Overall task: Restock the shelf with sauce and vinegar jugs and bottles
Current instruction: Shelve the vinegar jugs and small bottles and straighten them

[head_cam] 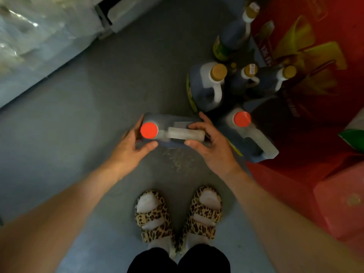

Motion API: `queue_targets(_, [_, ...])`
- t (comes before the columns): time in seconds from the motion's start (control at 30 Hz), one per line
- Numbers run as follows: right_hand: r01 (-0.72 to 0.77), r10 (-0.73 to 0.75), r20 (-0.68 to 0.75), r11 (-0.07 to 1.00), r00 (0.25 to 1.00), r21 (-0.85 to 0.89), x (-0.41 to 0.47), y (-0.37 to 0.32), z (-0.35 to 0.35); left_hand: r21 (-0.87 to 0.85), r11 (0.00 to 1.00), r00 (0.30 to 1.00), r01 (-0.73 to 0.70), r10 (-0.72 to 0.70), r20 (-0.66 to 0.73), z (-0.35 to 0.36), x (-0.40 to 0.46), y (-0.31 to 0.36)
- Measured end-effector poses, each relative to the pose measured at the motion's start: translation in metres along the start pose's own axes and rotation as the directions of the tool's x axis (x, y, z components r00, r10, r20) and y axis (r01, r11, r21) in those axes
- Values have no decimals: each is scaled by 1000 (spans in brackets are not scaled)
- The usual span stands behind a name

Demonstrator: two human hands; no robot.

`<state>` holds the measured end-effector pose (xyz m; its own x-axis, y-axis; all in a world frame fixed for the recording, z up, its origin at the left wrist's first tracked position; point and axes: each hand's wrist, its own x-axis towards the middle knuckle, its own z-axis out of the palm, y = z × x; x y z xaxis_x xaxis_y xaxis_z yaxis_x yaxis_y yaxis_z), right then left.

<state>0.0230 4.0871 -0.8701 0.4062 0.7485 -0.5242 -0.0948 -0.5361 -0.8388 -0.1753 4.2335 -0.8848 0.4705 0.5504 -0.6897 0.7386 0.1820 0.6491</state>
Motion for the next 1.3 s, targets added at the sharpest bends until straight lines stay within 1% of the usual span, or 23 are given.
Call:
queue_targets(0.07, [31,-30,31,999,999,-21,1,2,-3,-57,998,997,-35,38,68,-4,14,7])
queue_targets(0.2, [55,-53,59,998,997,-33,3,5,-5,28,996,983,-82,76,165,-16,34,19])
queue_targets(0.43, [92,-89,41,993,995,-75,5,1,-5,53,995,987,-81,73,142,-20,34,31])
queue_targets(0.53, [47,-47,5,996,999,-69,14,-6,-9,82,996,992,-23,12,122,-20,36,38])
queue_targets(0.63, [-1,3,18,992,1000,-124,13,-16,-14,119,991,990,63,-77,119,-19,27,42])
queue_targets(0.77, [-67,80,67,982,995,-178,-9,-35,-20,107,980,957,170,-190,217,-23,-8,48])
queue_targets(0.83, [-96,111,60,973,992,-211,-22,-51,-22,85,971,943,222,-237,234,-28,-32,55])
queue_targets(1.0, [-115,141,48,928,989,-354,-57,-110,-28,45,939,920,340,-342,193,-44,-96,92])
queue_targets(1.1, [-113,143,42,904,989,-413,-80,-162,-36,44,936,919,350,-352,178,-62,-134,129])
queue_targets(1.2, [-71,103,36,860,994,-505,-102,-221,-46,54,939,926,339,-343,158,-86,-172,173])
queue_targets(1.3, [-41,69,33,844,997,-535,-127,-287,-56,90,948,939,305,-315,136,-115,-209,222])
